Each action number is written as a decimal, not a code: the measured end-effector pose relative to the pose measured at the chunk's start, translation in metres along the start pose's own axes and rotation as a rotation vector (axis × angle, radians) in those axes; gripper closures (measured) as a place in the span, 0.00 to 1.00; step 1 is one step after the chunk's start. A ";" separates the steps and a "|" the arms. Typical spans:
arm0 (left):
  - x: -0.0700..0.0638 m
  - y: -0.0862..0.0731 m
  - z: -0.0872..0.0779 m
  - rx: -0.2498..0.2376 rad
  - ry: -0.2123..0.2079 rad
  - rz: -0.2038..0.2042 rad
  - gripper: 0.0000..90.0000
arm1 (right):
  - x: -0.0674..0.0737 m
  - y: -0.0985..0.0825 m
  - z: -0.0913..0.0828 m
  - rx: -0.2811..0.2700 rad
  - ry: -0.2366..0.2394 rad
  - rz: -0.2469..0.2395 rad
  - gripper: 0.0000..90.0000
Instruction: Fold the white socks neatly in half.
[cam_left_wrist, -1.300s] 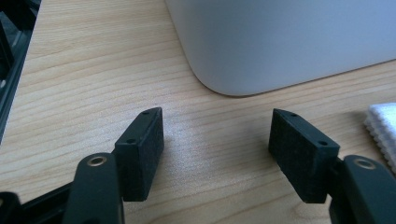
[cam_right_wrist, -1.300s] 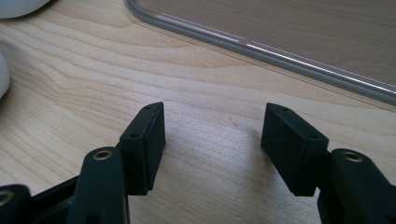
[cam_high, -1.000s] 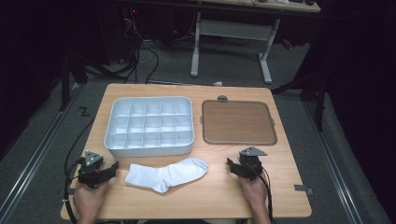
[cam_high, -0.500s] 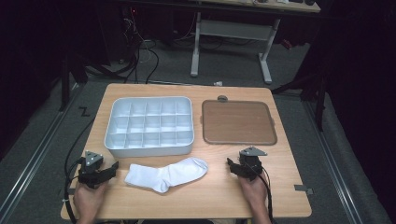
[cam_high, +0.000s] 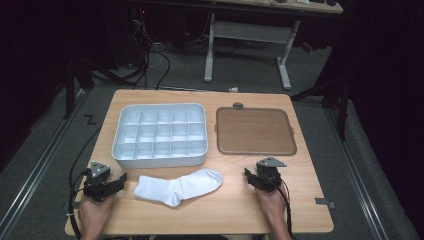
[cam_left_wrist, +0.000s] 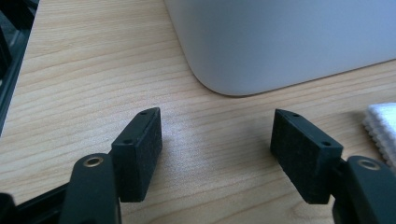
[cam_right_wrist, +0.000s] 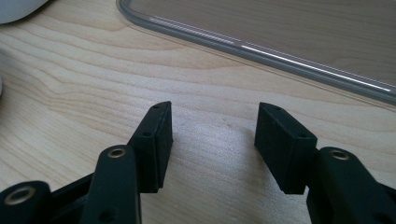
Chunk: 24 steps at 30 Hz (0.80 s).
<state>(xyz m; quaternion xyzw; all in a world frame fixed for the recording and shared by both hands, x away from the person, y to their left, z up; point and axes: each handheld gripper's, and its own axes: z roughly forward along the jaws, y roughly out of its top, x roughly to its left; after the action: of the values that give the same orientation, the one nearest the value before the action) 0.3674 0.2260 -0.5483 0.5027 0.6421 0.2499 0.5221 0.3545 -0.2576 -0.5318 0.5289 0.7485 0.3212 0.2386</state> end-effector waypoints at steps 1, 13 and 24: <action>0.000 0.000 0.000 0.000 0.000 0.000 0.38 | 0.000 0.000 0.000 0.000 -0.002 0.001 0.53; 0.001 0.000 -0.005 0.022 -0.042 -0.013 0.34 | 0.002 0.001 -0.003 -0.015 0.004 0.004 0.62; 0.000 0.005 -0.024 0.043 -0.115 -0.102 0.38 | 0.015 0.002 -0.020 -0.068 0.094 0.011 0.68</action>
<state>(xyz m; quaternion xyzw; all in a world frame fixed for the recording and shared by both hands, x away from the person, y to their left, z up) 0.3468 0.2322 -0.5363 0.4941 0.6411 0.1799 0.5589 0.3368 -0.2475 -0.5171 0.5086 0.7446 0.3725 0.2193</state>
